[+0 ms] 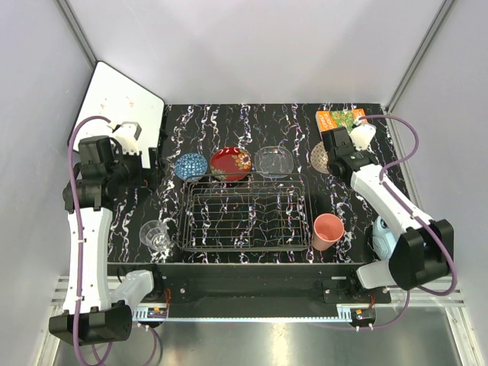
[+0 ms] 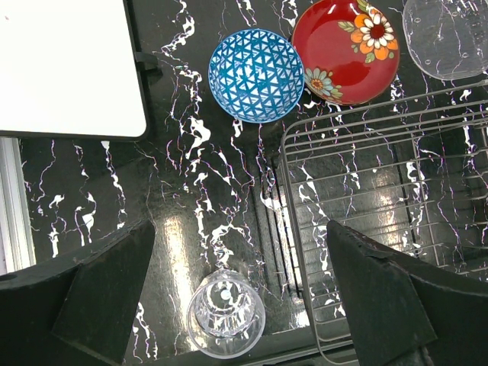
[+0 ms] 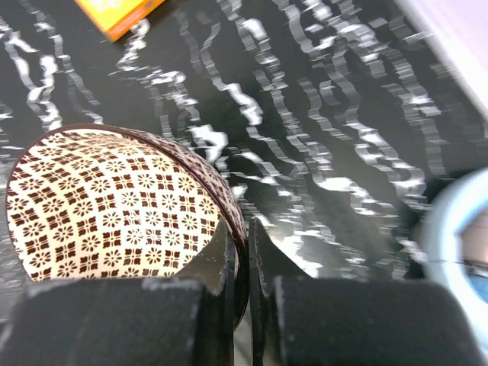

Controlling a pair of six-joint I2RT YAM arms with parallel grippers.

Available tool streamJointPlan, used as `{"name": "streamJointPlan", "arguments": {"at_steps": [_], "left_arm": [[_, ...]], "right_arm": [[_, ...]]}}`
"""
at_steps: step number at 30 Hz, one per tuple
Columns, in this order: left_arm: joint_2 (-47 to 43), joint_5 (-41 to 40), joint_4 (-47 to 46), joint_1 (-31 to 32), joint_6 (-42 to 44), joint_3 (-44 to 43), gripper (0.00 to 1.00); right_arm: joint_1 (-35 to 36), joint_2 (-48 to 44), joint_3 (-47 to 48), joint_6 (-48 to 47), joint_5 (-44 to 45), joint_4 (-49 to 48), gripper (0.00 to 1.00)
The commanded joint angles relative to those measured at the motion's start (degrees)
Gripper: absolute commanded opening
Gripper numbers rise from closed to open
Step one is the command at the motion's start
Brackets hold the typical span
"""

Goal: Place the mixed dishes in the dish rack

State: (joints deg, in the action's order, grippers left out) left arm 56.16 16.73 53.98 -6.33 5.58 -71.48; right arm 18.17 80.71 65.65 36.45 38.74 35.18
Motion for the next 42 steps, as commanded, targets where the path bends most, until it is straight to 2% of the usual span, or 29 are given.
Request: {"name": "streamJointPlan", "arguments": {"at_steps": [1, 3, 6, 8, 15, 18, 19, 22, 25, 42], "left_arm": [[-1.1, 0.6, -1.2, -0.3, 0.3, -0.5, 0.99], [-1.0, 0.6, -1.2, -0.3, 0.0, -0.3, 0.99], [-0.5, 0.9, -1.0, -0.4, 0.0, -0.4, 0.99], [-0.5, 1.1, -1.0, -0.3, 0.0, -0.5, 0.99], [-0.6, 1.3, -0.7, -0.3, -0.5, -0.8, 0.99], [-1.0, 1.1, -0.5, -0.3, -0.4, -1.3, 0.99], [-1.1, 1.0, -0.4, -0.2, -0.3, -1.4, 0.99], [-1.4, 0.8, -0.3, -0.3, 0.0, -1.2, 0.99], [-1.7, 0.5, -0.1, -0.4, 0.0, -1.0, 0.99], [-2.4, -0.1, -0.4, -0.3, 0.5, 0.0, 0.99]], "right_arm": [[5.3, -4.2, 2.5, 0.0, 13.8, 6.4, 0.0], [9.2, -6.8, 2.5, 0.2, 19.0, 9.2, 0.0], [13.1, -10.5, 1.5, -0.9, 21.9, 10.8, 0.0], [16.8, -10.8, 2.1, 0.2, 25.1, 15.2, 0.0], [26.2, -4.3, 8.3, 6.7, 33.9, 29.5, 0.0], [30.3, 2.4, 11.4, 14.1, 37.0, 39.3, 0.0], [31.2, 4.4, 12.4, 20.2, 38.3, 45.9, 0.0], [33.6, 14.0, 15.7, 32.0, 39.4, 57.6, 0.0], [34.9, 18.2, 16.3, 33.9, 39.4, 58.6, 0.0], [37.1, 25.0, 14.2, 35.2, 39.0, 58.6, 0.0]]}}
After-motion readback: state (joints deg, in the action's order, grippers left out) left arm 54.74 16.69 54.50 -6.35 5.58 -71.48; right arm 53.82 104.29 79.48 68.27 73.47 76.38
